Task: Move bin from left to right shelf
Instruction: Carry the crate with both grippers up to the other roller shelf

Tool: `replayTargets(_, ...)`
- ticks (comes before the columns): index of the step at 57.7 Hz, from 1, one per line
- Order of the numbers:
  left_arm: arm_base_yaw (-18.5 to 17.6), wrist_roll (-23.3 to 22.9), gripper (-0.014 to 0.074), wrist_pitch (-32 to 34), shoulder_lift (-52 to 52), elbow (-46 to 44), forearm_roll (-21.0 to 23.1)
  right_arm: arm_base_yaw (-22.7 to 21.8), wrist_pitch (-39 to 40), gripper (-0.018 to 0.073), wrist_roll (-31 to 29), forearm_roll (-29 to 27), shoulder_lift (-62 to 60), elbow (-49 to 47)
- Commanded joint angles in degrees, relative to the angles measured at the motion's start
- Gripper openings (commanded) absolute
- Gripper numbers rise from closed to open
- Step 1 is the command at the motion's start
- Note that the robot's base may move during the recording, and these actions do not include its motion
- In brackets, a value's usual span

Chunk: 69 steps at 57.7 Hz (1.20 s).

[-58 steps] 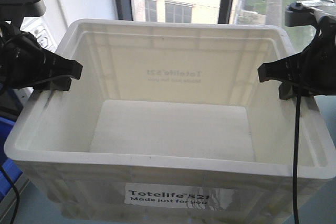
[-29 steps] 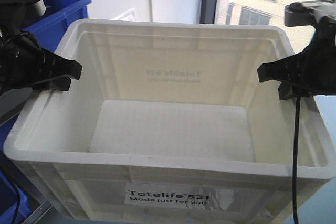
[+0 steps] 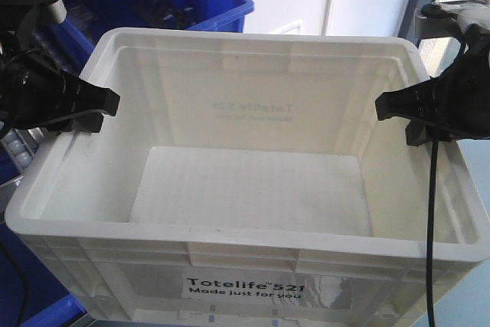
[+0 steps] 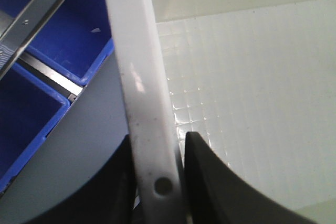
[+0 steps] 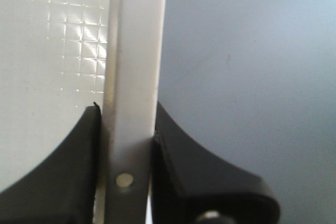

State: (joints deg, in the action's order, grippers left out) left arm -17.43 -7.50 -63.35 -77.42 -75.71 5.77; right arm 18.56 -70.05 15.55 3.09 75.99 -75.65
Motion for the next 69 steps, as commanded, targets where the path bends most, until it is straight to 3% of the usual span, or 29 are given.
replayTargets(1,-0.41,1.86,-0.0006,5.95,2.48,-2.26,1.66,0.17,2.68,0.0013,-2.67,0.89,-1.99,-2.06)
replayTargets(69,-0.41,1.86,-0.0006,5.95,2.48,-2.26,1.66,0.17,2.74,0.0013,-2.67,0.89,-1.99,-2.06)
